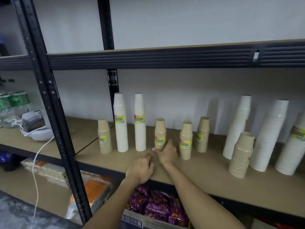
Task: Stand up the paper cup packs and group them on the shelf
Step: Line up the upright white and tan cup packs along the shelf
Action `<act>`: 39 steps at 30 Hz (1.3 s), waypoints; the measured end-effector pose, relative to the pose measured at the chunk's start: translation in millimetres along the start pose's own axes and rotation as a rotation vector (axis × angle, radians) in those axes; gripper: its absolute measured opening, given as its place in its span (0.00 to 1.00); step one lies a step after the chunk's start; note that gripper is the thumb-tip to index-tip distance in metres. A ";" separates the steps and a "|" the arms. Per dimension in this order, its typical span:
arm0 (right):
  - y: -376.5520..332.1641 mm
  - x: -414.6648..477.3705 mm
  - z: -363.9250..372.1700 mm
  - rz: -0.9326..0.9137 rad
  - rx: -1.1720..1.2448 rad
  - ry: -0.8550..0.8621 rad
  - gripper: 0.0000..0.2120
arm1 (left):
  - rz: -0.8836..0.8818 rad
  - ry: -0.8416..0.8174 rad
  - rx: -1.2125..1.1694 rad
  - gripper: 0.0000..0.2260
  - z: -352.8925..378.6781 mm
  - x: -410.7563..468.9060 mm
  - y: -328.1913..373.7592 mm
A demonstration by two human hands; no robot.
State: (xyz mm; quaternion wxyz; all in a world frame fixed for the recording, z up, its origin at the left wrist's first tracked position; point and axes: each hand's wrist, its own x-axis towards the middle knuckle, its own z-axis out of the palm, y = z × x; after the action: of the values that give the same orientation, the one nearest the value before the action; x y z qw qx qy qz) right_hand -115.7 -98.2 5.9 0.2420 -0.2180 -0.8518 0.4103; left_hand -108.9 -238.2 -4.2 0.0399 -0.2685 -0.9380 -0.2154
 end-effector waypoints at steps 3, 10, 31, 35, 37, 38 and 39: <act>-0.5 -7.5 -4.9 0.002 0.019 -0.023 0.39 | 0.021 0.025 -0.011 0.20 -1.4 -3.3 0.4; 41.0 -38.2 -47.4 -0.070 0.072 0.084 0.09 | 0.127 0.004 0.037 0.14 5.5 -3.3 10.9; 63.7 11.8 -75.8 -0.027 0.065 -0.034 0.30 | 0.167 -0.069 -0.066 0.21 29.2 17.2 43.2; 79.0 8.1 -96.6 0.039 0.229 0.189 0.20 | 0.217 -0.090 -0.037 0.17 34.1 30.5 50.5; 87.9 11.4 -105.8 0.064 0.241 0.326 0.16 | 0.229 -0.093 -0.093 0.16 42.0 33.9 62.0; 90.6 15.8 -107.7 0.073 0.231 0.351 0.17 | 0.230 -0.098 -0.127 0.16 46.3 34.7 67.9; 90.9 19.6 -109.4 0.080 0.215 0.348 0.20 | 0.226 -0.113 -0.145 0.17 51.1 35.8 71.2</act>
State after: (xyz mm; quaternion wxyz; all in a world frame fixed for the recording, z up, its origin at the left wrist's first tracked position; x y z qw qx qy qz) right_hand -50.7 29.5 -2.9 0.3908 -0.2924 -0.7391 0.4643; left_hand -100.3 -144.7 -16.4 -0.0085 -0.3862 -0.8846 -0.2612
